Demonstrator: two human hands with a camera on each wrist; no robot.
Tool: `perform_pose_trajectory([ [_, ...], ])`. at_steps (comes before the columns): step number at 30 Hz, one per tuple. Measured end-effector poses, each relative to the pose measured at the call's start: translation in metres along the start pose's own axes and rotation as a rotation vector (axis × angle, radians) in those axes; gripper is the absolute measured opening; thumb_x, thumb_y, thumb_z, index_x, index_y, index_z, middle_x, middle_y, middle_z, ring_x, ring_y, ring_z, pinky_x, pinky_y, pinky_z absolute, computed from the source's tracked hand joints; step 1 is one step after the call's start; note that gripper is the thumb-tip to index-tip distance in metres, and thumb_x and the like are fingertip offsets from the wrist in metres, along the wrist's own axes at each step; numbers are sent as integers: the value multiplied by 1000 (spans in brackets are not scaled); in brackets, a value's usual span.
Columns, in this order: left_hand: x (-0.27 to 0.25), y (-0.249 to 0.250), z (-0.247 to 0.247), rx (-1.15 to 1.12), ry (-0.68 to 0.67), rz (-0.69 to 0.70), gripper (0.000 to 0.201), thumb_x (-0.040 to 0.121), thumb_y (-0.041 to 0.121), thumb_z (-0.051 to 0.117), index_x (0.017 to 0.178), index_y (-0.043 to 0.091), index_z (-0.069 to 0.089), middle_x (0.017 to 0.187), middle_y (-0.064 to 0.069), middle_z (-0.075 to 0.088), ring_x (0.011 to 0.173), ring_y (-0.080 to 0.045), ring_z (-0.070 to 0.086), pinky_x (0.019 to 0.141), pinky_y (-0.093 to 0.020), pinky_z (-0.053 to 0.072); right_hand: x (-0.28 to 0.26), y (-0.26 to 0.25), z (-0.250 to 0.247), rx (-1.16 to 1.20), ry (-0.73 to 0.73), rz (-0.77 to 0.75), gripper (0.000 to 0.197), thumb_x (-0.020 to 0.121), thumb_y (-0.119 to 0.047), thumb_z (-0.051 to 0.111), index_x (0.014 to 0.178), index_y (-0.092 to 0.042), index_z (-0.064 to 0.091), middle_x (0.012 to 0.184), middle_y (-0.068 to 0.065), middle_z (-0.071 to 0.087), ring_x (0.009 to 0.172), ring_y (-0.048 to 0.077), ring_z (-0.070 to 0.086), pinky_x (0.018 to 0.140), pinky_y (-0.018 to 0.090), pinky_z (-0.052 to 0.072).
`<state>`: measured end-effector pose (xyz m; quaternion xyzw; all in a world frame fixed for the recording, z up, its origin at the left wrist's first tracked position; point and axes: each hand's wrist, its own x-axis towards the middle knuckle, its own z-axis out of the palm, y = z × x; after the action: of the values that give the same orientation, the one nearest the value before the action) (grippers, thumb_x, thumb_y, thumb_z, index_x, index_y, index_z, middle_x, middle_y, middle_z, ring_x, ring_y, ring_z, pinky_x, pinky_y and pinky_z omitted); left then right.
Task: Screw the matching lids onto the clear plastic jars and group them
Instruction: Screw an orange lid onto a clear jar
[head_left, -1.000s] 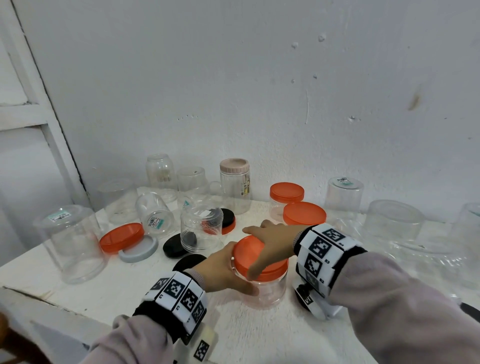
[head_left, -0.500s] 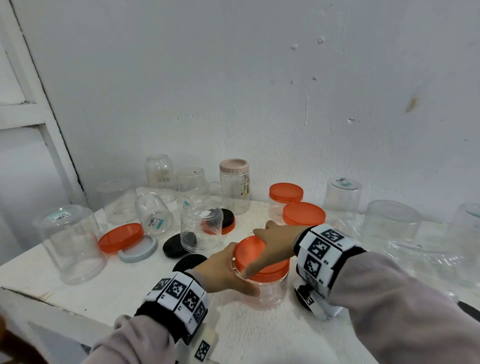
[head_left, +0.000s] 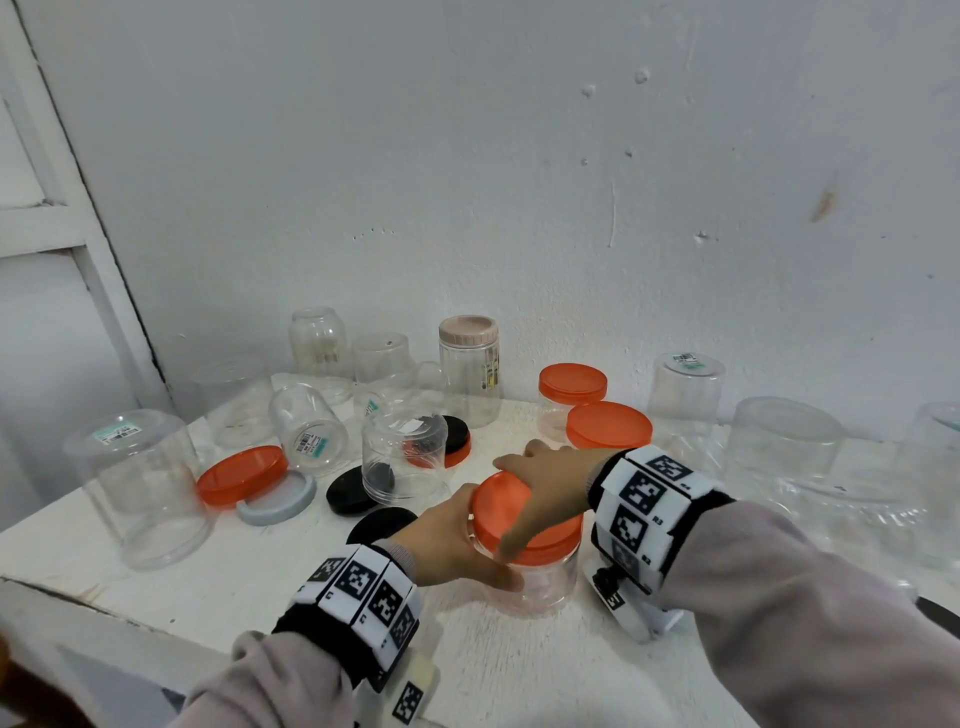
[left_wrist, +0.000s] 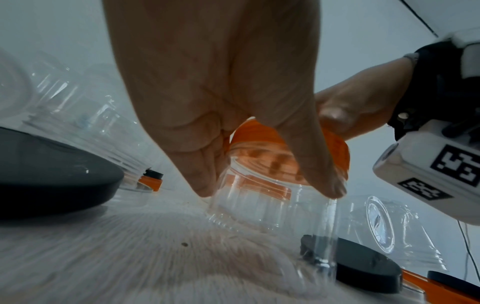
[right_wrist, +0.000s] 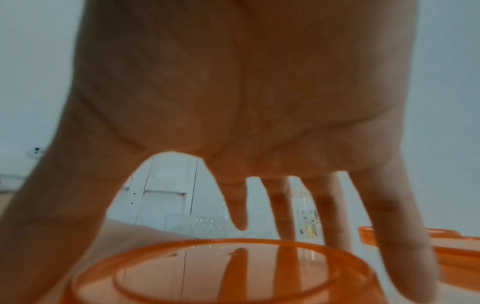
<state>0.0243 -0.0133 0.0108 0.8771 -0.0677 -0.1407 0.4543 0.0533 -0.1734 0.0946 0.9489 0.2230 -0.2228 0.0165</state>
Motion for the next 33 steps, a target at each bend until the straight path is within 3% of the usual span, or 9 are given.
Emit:
perform_pose_trajectory([
  [4, 1, -1, 1, -8, 2, 5, 113, 40, 43, 90, 137, 27, 33, 126, 8, 57, 116, -12, 56, 102, -37, 46, -1, 0, -4, 22, -17, -60, 96, 70, -55, 74, 147, -46, 17, 147, -5, 24, 133, 27, 33, 99, 44, 40],
  [11, -1, 0, 1, -3, 17, 11, 106, 41, 40, 89, 132, 27, 37, 120, 10, 60, 111, -10, 59, 99, -36, 49, 4, 4, 2, 8, 114, 67, 101, 67, -87, 46, 143, -22, 36, 142, 5, 37, 122, 27, 47, 93, 41, 45],
  [13, -1, 1, 0, 8, 12, 9, 107, 42, 41, 89, 134, 28, 36, 122, 10, 59, 113, -11, 58, 100, -36, 48, 3, 7, 2, 52, 135, 65, 105, 66, -87, 48, 146, -22, 33, 147, 5, 34, 129, 28, 42, 99, 43, 42],
  [16, -1, 2, 0, 22, 10, 1, 108, 45, 39, 90, 136, 26, 33, 122, 9, 59, 112, -11, 58, 100, -36, 48, 1, 9, 1, 112, 69, -32, 101, 68, -70, 66, 150, -35, 18, 151, -2, 24, 139, 27, 25, 107, 48, 33],
  [19, -1, 3, 0, 35, 17, -3, 108, 47, 37, 91, 137, 25, 33, 124, 7, 58, 113, -12, 58, 100, -36, 48, 1, 9, 2, 130, 20, -81, 95, 69, -61, 72, 147, -45, 20, 147, -7, 26, 136, 24, 27, 106, 46, 34],
  [23, -1, 5, 0, 62, 22, 1, 102, 53, 32, 92, 137, 24, 34, 123, 7, 58, 112, -12, 58, 99, -36, 48, 4, 7, 7, 57, 67, -28, 96, 67, -77, 60, 147, -38, 25, 144, -2, 30, 133, 29, 31, 103, 50, 37],
  [28, -1, 6, -1, 87, 23, 1, 98, 56, 32, 91, 136, 24, 35, 119, 9, 60, 109, -9, 58, 96, -32, 49, 3, 5, 12, 13, 116, 77, 108, 62, -90, 47, 144, -22, 34, 142, 7, 35, 124, 31, 44, 95, 45, 43],
  [30, -1, 5, -1, 78, 19, -1, 99, 56, 32, 91, 137, 24, 35, 121, 8, 60, 110, -10, 58, 98, -34, 49, 2, 7, 11, 25, 96, 75, 109, 62, -88, 51, 147, -23, 28, 147, 6, 30, 131, 32, 36, 100, 49, 39],
  [33, -1, 5, 0, 52, 7, -6, 104, 55, 30, 92, 140, 24, 31, 127, 7, 56, 116, -12, 56, 102, -36, 46, -1, 8, 6, 67, 26, -30, 105, 68, -67, 68, 150, -36, 12, 152, -2, 20, 138, 28, 24, 105, 50, 34],
])
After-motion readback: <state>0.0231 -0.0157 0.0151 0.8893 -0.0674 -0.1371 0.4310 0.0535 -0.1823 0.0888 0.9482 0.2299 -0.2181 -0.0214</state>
